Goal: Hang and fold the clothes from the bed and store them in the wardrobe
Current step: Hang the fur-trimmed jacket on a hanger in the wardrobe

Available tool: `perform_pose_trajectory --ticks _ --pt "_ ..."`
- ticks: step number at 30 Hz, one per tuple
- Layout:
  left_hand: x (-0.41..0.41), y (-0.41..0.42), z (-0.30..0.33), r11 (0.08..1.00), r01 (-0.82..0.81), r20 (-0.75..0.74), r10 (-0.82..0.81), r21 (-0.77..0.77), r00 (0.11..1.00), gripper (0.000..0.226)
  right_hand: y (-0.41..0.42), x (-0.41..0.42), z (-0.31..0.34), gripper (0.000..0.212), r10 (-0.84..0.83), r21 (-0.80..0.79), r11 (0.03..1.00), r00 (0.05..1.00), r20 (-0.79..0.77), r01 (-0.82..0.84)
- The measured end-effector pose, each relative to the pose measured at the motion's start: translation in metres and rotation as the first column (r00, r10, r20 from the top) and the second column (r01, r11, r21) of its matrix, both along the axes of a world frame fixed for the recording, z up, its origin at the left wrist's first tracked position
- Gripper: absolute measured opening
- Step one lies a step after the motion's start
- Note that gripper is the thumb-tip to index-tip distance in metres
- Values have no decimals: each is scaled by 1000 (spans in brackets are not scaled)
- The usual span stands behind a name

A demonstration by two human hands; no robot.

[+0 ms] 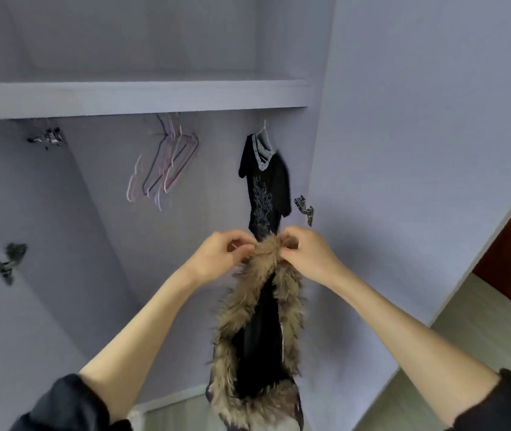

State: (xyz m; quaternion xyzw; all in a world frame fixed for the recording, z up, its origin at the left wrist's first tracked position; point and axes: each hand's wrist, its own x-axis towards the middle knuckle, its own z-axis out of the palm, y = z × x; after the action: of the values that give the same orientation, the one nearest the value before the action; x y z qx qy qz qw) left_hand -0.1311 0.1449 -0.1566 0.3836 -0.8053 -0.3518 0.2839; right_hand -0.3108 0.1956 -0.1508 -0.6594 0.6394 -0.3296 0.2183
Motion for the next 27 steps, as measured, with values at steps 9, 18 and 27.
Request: perform_pose_trajectory --ticks 9,18,27 --pt "45 -22 -63 970 -219 89 211 105 973 23 -87 56 9 9 123 -77 989 990 -72 -129" --pt "125 -148 -61 903 -401 324 430 -155 843 17 -181 63 -19 14 -5 -61 998 932 -363 -19" --pt "174 -233 -62 818 -534 466 566 -213 681 18 -279 81 -37 15 -56 -50 998 900 -432 38"
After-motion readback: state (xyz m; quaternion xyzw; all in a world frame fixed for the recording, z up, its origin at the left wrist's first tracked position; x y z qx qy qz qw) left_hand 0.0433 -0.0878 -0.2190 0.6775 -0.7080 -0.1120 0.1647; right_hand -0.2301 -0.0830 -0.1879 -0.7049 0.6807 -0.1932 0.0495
